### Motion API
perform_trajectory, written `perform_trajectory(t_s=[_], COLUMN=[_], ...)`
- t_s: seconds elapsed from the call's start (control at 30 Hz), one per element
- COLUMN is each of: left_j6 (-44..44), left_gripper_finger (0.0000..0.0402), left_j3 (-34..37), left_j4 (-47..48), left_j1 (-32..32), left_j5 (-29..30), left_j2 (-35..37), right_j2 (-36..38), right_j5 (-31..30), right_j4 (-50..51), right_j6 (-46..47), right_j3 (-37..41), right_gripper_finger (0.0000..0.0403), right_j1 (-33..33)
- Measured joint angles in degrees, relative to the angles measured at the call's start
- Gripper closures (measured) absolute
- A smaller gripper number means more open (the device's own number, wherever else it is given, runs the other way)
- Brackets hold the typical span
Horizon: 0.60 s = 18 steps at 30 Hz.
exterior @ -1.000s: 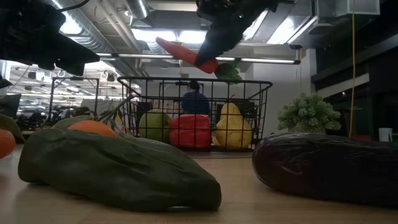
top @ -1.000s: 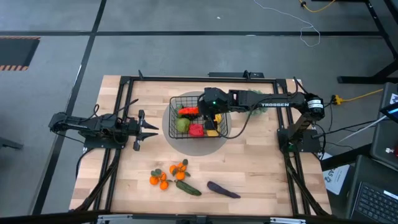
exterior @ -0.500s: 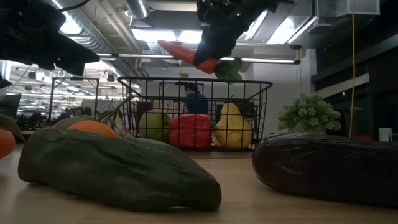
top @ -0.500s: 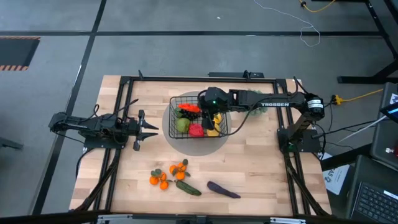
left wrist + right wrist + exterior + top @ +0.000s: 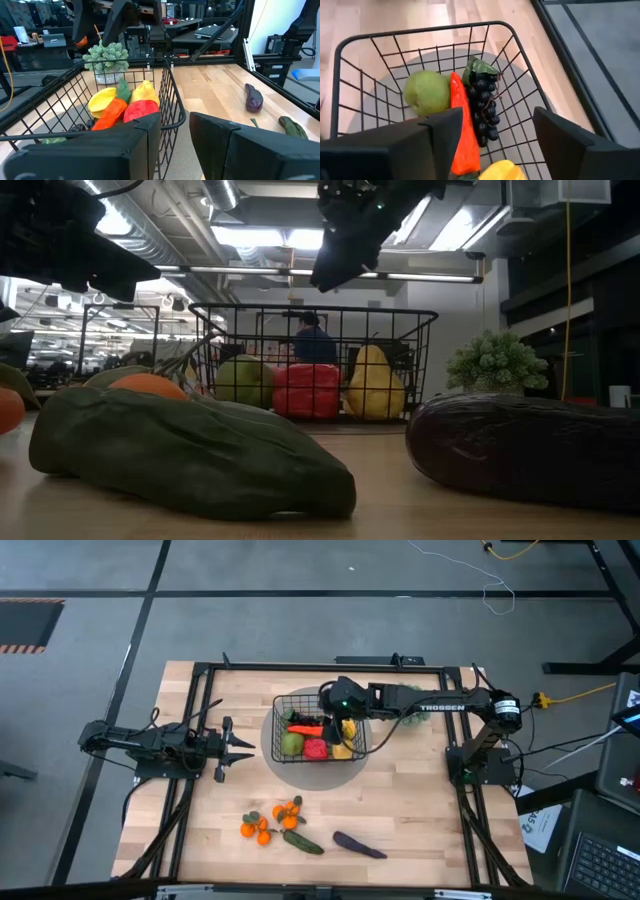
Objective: Build produce basket
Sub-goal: Put the right tangerine into the black wire basket
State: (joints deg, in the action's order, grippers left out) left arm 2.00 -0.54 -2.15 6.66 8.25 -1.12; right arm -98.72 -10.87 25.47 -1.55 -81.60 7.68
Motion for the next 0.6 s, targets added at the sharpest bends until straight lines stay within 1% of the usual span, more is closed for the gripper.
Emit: perform_trajectory(t_s=[0.1,0.17,0.23,0.4,0.43,0.47,0.53,0.6], left_j6=[0.0,0.0,0.0,0.0,0.0,0.0,-0.02,0.0], left_gripper_finger=[0.0308,0.0308,0.0308,0.0308,0.0308,0.0308,0.0308,0.0308], left_j3=[0.0,0.0,0.0,0.0,-0.01,0.0,-0.01,0.0], left_j4=[0.02,0.01,0.02,0.02,0.01,0.02,0.02,0.02], left_j1=[0.02,0.01,0.0,0.0,0.0,0.0,0.0,0.02], left_j5=[0.0,0.0,0.0,0.0,0.0,0.0,0.01,0.0], left_j2=[-0.01,-0.01,0.01,0.0,-0.01,-0.01,0.01,-0.01], right_j2=[0.0,0.0,-0.04,-0.04,-0.03,-0.02,-0.04,-0.04], right_j5=[0.37,3.45,10.24,33.56,37.19,39.58,41.0,39.75], right_j4=[0.0,-0.59,-2.4,-7.22,-7.59,-7.76,-7.69,-7.15], right_j6=[3.74,8.3,10.45,10.29,10.26,10.26,10.12,8.57], right_j3=[0.0,0.0,0.0,0.0,0.0,0.0,0.0,0.0], right_gripper_finger=[0.0166,0.0167,0.017,0.0181,0.0182,0.0182,0.0183,0.0183], right_j1=[0.0,0.02,0.05,-0.87,-1.28,-1.87,-3.44,-5.51])
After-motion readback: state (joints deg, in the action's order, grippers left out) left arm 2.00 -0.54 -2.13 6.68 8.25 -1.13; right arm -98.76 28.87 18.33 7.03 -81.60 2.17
